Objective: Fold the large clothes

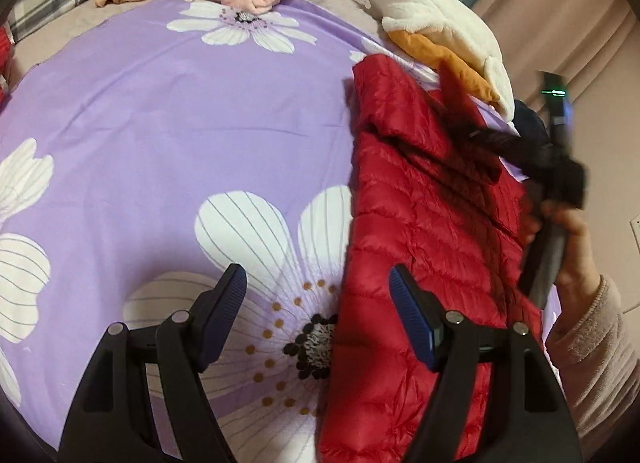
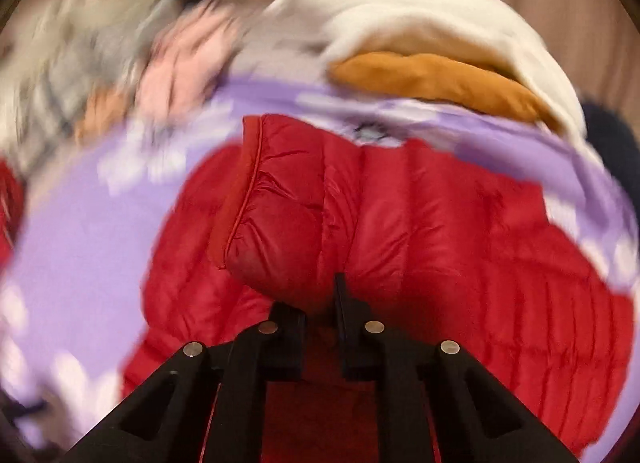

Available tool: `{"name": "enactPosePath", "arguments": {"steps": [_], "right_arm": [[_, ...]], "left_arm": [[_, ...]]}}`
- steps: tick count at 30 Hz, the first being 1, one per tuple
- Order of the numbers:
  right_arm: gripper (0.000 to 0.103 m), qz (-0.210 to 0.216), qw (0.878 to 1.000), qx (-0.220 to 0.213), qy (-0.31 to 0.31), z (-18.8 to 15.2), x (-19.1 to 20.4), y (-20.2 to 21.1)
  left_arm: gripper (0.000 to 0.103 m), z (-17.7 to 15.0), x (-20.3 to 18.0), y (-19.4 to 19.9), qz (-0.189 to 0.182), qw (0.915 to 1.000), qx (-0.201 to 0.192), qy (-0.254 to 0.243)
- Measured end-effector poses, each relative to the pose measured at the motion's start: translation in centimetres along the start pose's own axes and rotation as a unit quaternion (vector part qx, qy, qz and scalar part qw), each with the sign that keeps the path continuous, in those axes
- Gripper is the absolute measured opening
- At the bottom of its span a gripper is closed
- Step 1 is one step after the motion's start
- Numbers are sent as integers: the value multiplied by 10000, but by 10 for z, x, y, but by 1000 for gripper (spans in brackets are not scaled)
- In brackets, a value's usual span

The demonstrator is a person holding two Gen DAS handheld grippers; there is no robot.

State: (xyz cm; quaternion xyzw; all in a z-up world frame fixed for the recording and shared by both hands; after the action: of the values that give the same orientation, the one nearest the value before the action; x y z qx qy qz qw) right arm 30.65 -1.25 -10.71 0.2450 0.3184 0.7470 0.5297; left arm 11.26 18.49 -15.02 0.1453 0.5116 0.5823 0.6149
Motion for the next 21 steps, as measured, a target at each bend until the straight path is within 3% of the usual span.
{"name": "enactPosePath", "arguments": {"steps": [4,8,11,12,13,15,19,21], "right_arm": [[13,794,9836,-911,-1338,-7,-61,68],[13,716,9607,-1257,-2370,-41,-127,116],[13,513,9536,-1040,-2780,-77,-165,125],[19,472,9529,-866,-2867,-89,-173,124],[36,393,9505,-617,-3021,-106,-183,121],[59,309,9429,-482,-3280,-124,-198,116],[59,646,9109,-677,-4019,-149,-228,118],[59,900,9018,-744,-4162,-150,-231,114]], "left_arm": [[74,-3,-12,-4,-87,9999,72,-110],[74,1,-25,-9,-459,9987,203,23],[74,15,-38,-13,-1013,9940,328,259],[74,24,-42,-16,-1262,9905,375,389],[74,30,-45,-20,-1401,9881,407,488],[74,45,-50,-34,-1711,9807,525,784],[74,71,-59,-65,-2204,9615,769,1448],[74,82,-65,-72,-2283,9582,747,1554]]}}
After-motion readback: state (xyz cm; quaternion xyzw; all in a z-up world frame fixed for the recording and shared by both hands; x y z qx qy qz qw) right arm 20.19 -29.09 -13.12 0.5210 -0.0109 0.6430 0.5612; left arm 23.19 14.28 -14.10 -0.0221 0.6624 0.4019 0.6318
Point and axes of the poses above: each gripper's, at about its wrist camera, not at the fingertips, and y roughly against the way its jaws point, x to its left, z to its top, the point moved 4 cm from there along -y, roughly the way its jaws point, and after that the axes turned 6 degrees about y, right-handed, at the moved point
